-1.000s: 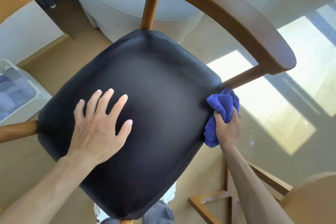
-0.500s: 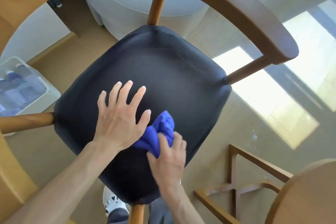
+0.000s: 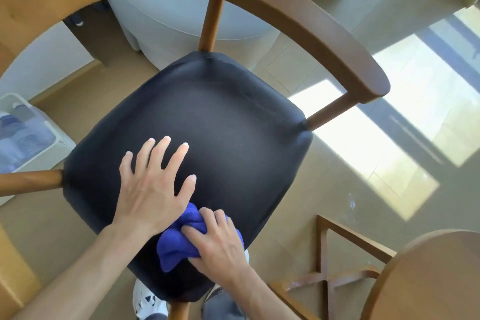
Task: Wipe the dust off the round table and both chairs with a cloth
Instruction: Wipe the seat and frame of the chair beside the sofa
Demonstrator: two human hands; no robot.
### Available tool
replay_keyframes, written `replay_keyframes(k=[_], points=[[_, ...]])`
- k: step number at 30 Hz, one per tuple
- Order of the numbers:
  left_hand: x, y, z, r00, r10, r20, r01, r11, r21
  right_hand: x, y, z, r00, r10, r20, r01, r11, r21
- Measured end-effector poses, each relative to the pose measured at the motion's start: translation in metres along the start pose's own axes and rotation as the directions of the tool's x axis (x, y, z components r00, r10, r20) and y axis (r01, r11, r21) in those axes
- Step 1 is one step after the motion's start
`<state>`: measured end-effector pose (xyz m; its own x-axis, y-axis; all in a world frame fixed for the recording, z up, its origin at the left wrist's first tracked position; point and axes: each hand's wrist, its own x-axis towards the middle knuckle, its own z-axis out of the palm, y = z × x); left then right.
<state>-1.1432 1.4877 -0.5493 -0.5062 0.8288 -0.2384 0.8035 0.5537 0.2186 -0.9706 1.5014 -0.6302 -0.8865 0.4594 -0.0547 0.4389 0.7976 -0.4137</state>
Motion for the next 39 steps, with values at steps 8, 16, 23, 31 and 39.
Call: replay_keyframes(k=[8, 16, 23, 31, 39], points=[[0.019, 0.027, 0.003, 1.0, 0.029, 0.008, -0.029, 1.0, -0.012, 0.038, 0.088, -0.045, 0.972, 0.212, -0.105, -0.219, 0.974, -0.055], [0.036, 0.028, 0.0, 0.999, 0.032, -0.004, -0.032, 0.999, -0.012, 0.08, 0.151, -0.07, 0.819, 0.508, -0.268, -0.534, 0.845, -0.032], [0.031, 0.002, -0.005, 1.0, -0.023, -0.01, 0.023, 0.999, -0.025, 0.105, 0.158, -0.073, 0.641, 0.718, -0.273, -0.708, 0.69, 0.152], [0.021, 0.003, -0.004, 0.999, -0.031, -0.017, 0.03, 0.998, -0.053, 0.084, 0.064, -0.034, 0.852, 0.497, -0.163, -0.502, 0.865, 0.014], [0.009, 0.019, -0.008, 0.999, -0.004, -0.035, 0.002, 0.998, -0.07, -0.009, -0.008, 0.007, 0.983, 0.166, -0.08, -0.161, 0.984, 0.07]])
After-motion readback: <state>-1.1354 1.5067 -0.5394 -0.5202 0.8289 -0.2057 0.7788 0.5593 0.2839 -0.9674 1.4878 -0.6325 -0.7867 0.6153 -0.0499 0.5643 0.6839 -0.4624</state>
